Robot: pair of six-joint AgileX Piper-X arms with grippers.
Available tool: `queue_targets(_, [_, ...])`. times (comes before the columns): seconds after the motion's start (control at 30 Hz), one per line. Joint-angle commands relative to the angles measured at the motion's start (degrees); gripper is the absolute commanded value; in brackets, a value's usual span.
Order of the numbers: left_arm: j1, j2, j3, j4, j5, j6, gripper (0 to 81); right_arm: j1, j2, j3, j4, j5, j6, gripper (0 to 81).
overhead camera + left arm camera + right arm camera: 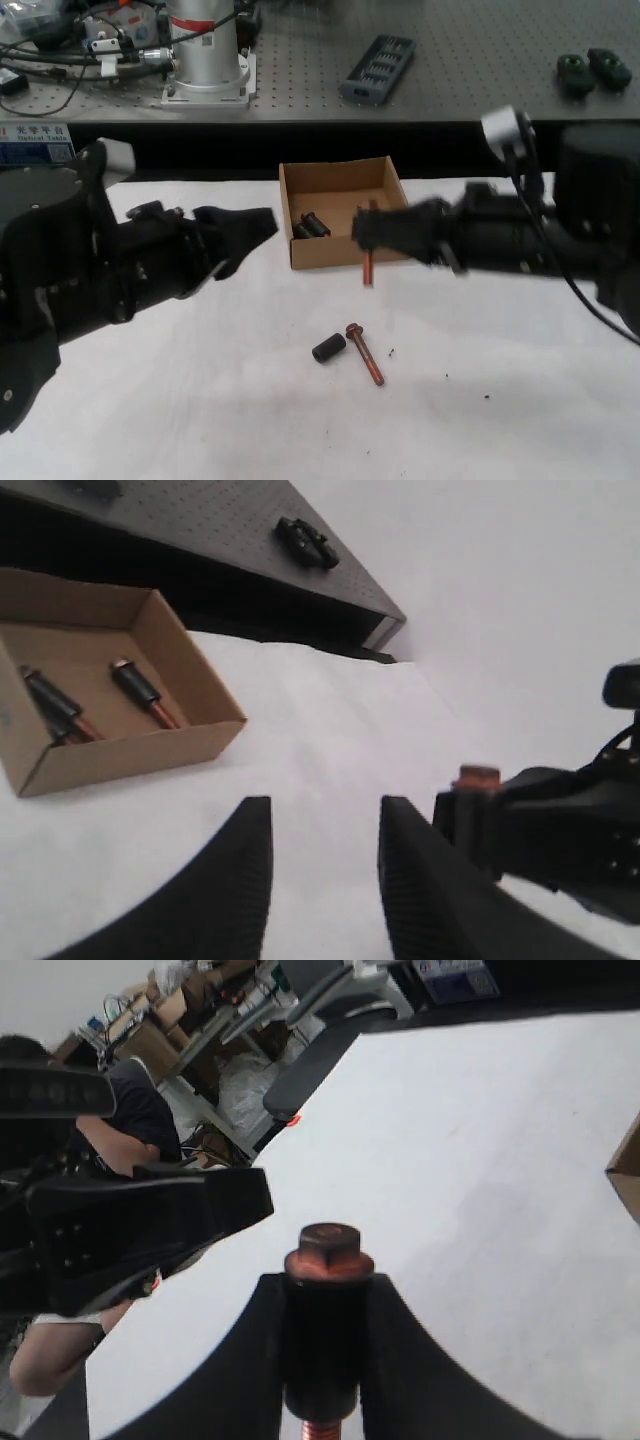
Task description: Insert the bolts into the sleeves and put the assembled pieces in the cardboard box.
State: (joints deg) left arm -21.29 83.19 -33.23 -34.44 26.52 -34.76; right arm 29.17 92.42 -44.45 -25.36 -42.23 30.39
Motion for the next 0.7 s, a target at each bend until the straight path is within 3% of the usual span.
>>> queue_targets(0.0, [1.68,0.54,-0.26,-0.3,2.69,-1.31,25.0,-1.11,4.13,-6.67,2.65,-1.38,0.94,4.3])
queue_targets(0.37, [1.75,0.54,-0.26,-0.3,3.42,-1.28,25.0,-4.21,20.37,-31.67,23.12,-0.96,0.82,4.3])
queue_targets(0.67, [1.75,0.54,-0.26,-0.3,7.6,-3.8,25.0,-5.97,27.63,-43.18,29.65,1.46,0.94,4.3])
